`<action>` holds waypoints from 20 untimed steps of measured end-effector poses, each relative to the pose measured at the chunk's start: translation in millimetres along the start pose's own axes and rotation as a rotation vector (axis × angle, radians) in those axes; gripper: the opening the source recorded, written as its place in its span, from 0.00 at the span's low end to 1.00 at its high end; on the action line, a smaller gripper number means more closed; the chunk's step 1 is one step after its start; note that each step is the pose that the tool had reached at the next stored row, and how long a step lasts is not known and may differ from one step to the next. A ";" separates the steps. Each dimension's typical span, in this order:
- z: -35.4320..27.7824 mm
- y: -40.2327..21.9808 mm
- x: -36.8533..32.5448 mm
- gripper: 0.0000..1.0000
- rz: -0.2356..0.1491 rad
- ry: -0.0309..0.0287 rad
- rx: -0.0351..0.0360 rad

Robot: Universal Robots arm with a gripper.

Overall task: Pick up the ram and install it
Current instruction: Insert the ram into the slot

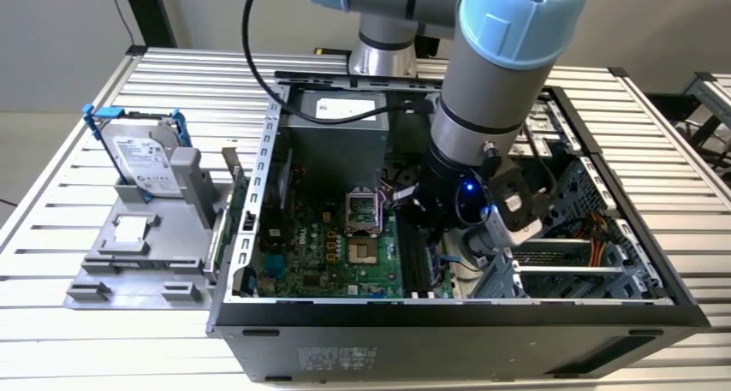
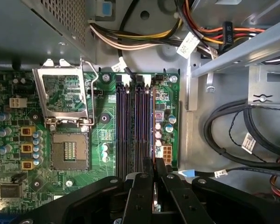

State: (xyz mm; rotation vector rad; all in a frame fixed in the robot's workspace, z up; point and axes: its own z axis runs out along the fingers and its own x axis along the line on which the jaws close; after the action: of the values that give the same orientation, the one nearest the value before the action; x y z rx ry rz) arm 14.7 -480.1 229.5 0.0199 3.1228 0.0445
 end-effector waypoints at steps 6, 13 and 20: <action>3.1 -0.1 0.7 0.00 0.000 0.0007 -0.0001; 4.6 -0.1 1.1 0.00 0.000 0.0020 0.0001; 5.3 1.0 1.7 0.00 0.001 0.0020 0.0001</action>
State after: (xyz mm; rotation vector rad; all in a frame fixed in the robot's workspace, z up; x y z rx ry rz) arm 13.1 -478.9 224.3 0.0211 3.1248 0.0443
